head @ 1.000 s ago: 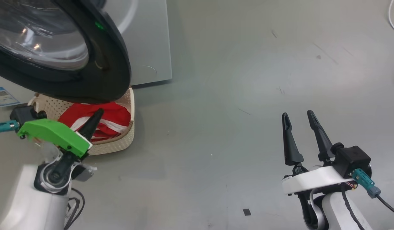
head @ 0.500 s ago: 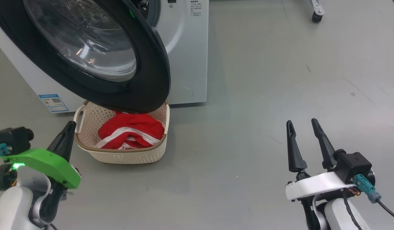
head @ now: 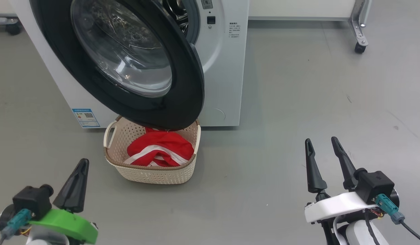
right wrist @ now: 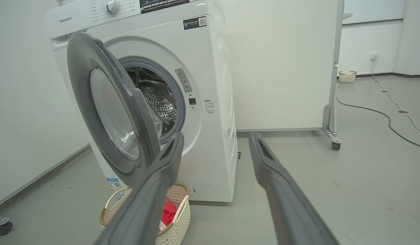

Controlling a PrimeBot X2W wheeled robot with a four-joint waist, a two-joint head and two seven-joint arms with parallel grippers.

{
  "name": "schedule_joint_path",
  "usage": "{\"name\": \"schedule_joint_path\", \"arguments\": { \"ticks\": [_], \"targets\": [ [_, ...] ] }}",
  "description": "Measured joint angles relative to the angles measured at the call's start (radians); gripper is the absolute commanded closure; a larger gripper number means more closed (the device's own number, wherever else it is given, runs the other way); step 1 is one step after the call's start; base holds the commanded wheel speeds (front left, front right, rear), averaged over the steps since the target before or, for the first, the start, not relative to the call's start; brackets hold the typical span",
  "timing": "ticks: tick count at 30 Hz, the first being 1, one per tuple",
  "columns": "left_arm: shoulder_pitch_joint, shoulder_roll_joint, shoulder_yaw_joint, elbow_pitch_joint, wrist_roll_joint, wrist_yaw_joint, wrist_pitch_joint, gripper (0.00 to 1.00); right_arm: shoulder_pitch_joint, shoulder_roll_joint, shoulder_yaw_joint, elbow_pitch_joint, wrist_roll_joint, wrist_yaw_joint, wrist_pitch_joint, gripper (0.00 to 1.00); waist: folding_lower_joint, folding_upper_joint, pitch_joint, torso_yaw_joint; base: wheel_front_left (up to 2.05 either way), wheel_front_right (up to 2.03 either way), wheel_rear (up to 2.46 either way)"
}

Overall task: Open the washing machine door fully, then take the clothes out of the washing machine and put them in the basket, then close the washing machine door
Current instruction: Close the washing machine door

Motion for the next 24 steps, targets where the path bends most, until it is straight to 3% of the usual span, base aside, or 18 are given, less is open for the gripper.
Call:
{"name": "schedule_joint_path", "arguments": {
  "ticks": [3, 4, 5, 6, 11, 24],
  "targets": [
    [0.022, -0.002, -0.006, -0.004, 0.038, 0.027, -0.025, 0.96, 0.001, 0.000, 0.000, -0.001, 0.000, 0.000, 0.000, 0.00, 0.0000, 0.0000, -0.004, 0.011, 0.00, 0.00, 0.00],
    [0.027, -0.002, -0.006, -0.005, 0.046, 0.035, -0.025, 0.69, 0.001, 0.000, 0.000, -0.002, 0.000, 0.000, 0.000, 0.00, 0.0000, 0.0000, -0.004, 0.014, 0.00, 0.00, 0.00],
    [0.033, -0.002, -0.006, -0.007, 0.059, 0.043, -0.025, 0.11, 0.001, 0.000, 0.000, -0.003, 0.000, 0.000, 0.000, 0.00, 0.0000, 0.0000, -0.004, 0.017, 0.00, 0.00, 0.00],
    [0.037, -0.002, -0.005, -0.010, 0.069, 0.050, -0.025, 0.00, 0.001, 0.000, 0.000, -0.005, 0.000, 0.000, 0.000, 0.00, 0.0000, 0.0000, -0.004, 0.020, 0.00, 0.00, 0.00],
    [0.048, -0.023, 0.007, -0.027, 0.093, 0.082, -0.025, 0.00, 0.009, 0.000, 0.000, -0.008, 0.000, 0.000, 0.000, 0.00, 0.0000, 0.0000, 0.003, 0.032, 0.00, 0.00, 0.00],
    [0.079, -0.042, 0.016, -0.070, 0.140, 0.105, -0.025, 0.00, 0.012, 0.002, 0.013, -0.005, -0.008, 0.008, 0.000, 0.00, 0.0000, 0.0000, 0.004, 0.037, 0.00, 0.00, 0.00]
  ]
}}
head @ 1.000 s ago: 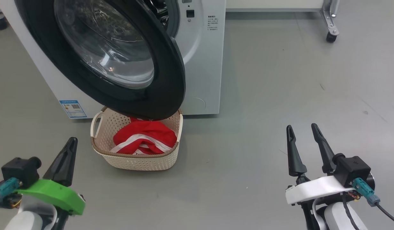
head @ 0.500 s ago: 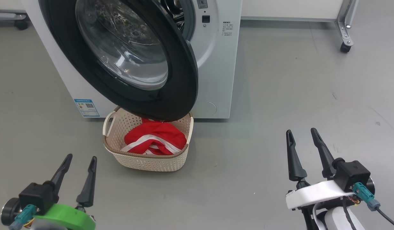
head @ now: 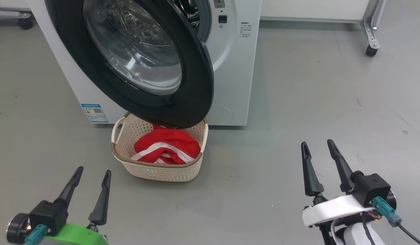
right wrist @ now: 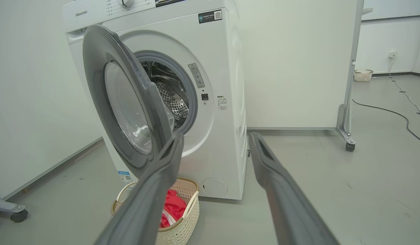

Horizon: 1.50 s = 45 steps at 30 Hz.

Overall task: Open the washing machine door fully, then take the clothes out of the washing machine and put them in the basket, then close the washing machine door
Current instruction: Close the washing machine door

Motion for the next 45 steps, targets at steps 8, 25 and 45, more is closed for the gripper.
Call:
{"name": "schedule_joint_path", "arguments": {
  "ticks": [8, 25, 45],
  "targets": [
    [0.010, -0.020, 0.027, -0.043, 0.026, 0.003, 0.000, 0.00, 0.000, 0.000, 0.001, 0.000, 0.000, 0.000, 0.000, 0.00, 0.0000, 0.0000, -0.001, -0.003, 0.00, 0.00, 0.00],
    [0.044, -0.046, 0.050, -0.075, 0.064, 0.003, 0.000, 0.00, 0.000, 0.001, 0.001, 0.000, 0.000, 0.000, 0.000, 0.00, 0.0000, 0.0000, -0.001, -0.002, 0.00, 0.00, 0.00],
    [0.061, -0.070, 0.055, -0.097, 0.082, -0.008, 0.000, 0.00, 0.000, -0.010, 0.011, -0.028, -0.033, 0.010, 0.000, 1.00, 0.0000, 0.0000, 0.021, 0.020, 0.00, 0.00, 0.00]
  ]
}}
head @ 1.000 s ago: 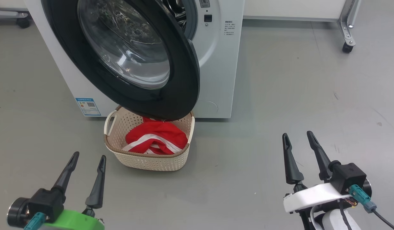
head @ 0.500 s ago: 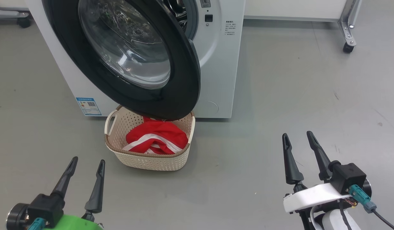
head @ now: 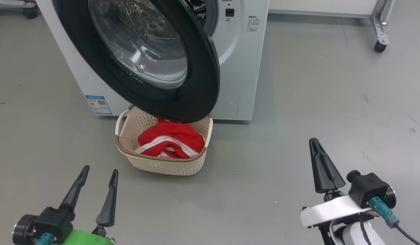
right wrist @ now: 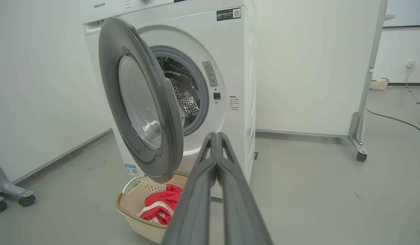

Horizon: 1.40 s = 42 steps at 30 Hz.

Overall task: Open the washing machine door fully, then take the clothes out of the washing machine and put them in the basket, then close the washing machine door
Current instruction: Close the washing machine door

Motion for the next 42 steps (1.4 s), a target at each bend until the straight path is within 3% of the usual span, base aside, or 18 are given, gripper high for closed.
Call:
{"name": "schedule_joint_path", "arguments": {
  "ticks": [6, 13, 20, 28, 42],
  "targets": [
    [-0.001, -0.004, 0.000, -0.016, 0.008, -0.009, 0.000, 0.00, -0.034, -0.025, 0.060, -0.009, -0.039, 0.025, 0.001, 1.00, 0.0000, 0.0000, 0.042, 0.021, 0.00, 0.00, 0.00],
    [-0.024, -0.024, -0.008, -0.033, 0.008, -0.026, 0.000, 0.00, -0.176, -0.056, 0.150, -0.024, -0.097, 0.052, 0.030, 1.00, 0.0000, 0.0000, 0.105, 0.061, 0.00, 0.00, 0.00],
    [-0.100, -0.067, -0.026, -0.041, -0.002, -0.052, 0.000, 0.00, -0.353, -0.059, 0.184, -0.012, -0.117, 0.053, 0.055, 1.00, 0.0000, 0.0000, 0.176, 0.132, 0.00, 0.00, 0.00],
    [-0.141, -0.101, -0.013, -0.042, -0.011, -0.061, 0.000, 0.00, -0.477, -0.060, 0.170, 0.053, -0.112, 0.061, 0.093, 1.00, 0.0000, 0.0000, 0.250, 0.209, 0.00, 0.00, 0.00],
    [-0.208, -0.127, -0.011, -0.035, -0.011, -0.080, 0.000, 0.00, -0.635, -0.117, 0.108, 0.148, -0.095, 0.061, 0.133, 1.00, 0.0000, 0.0000, 0.381, 0.299, 0.00, 0.00, 0.00]
  ]
}}
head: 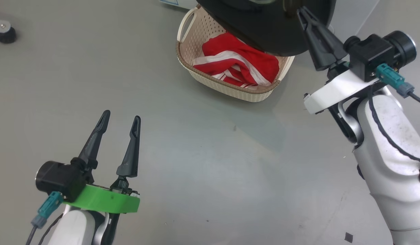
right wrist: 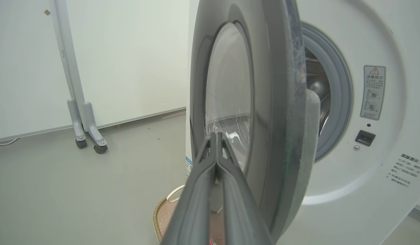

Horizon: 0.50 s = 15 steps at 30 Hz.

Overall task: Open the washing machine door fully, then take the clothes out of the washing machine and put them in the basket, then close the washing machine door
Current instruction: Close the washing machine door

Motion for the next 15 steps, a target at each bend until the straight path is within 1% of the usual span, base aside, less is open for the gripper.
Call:
{"name": "schedule_joint_path", "arguments": {
  "ticks": [9, 15],
  "targets": [
    [-0.046, -0.010, -0.009, 0.015, 0.020, -0.009, 0.000, 0.00, -0.099, -0.043, -0.044, 0.053, 0.006, 0.000, 0.008, 1.00, 0.0000, 0.0000, 0.071, 0.046, 0.00, 0.00, 0.00],
    [-0.072, -0.028, -0.007, 0.017, 0.019, -0.014, 0.000, 0.00, -0.165, -0.064, -0.057, 0.069, 0.006, 0.000, 0.009, 1.00, 0.0000, 0.0000, 0.111, 0.066, 0.00, 0.00, 0.00]
  ]
}}
